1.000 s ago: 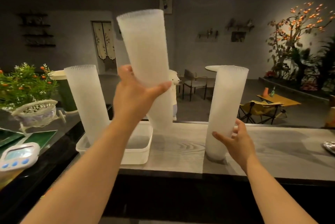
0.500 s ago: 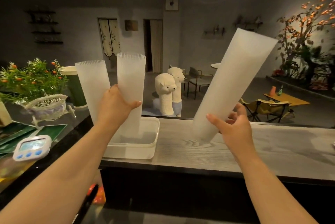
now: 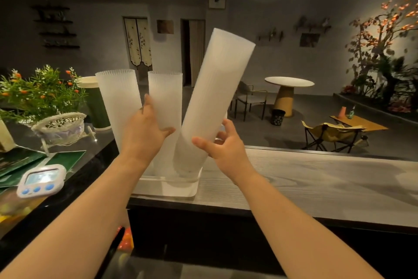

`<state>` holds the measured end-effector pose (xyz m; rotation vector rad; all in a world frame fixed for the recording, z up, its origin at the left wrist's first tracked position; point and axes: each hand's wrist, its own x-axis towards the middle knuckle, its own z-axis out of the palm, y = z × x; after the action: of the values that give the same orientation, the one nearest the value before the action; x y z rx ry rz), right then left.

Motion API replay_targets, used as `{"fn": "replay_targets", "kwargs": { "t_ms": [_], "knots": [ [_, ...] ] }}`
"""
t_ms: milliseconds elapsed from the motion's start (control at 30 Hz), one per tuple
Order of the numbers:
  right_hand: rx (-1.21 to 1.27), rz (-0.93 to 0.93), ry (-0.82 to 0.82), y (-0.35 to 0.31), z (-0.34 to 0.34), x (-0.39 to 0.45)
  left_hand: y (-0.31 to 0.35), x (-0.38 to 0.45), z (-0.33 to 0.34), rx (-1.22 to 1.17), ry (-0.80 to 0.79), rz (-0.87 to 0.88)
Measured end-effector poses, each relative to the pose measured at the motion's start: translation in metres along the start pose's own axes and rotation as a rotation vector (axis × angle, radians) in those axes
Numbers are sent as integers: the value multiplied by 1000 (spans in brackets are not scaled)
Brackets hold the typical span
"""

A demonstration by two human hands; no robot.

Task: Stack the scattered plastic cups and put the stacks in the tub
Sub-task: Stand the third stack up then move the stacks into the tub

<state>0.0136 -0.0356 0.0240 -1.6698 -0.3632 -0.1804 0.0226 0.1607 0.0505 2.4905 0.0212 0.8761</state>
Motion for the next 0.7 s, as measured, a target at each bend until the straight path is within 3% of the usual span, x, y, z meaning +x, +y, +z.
{"fn": "replay_targets", "kwargs": {
  "t_ms": [267,433,700],
  "knots": [
    [-128,8,-43,5,17,18,-12,4,-3,30,73,71],
    [-280,111,-182,25,27,13,-13,6,-2,57,86,8],
    [-530,146,-112,33,33,1,-14,-2,-9,-58,102,4]
  ]
}}
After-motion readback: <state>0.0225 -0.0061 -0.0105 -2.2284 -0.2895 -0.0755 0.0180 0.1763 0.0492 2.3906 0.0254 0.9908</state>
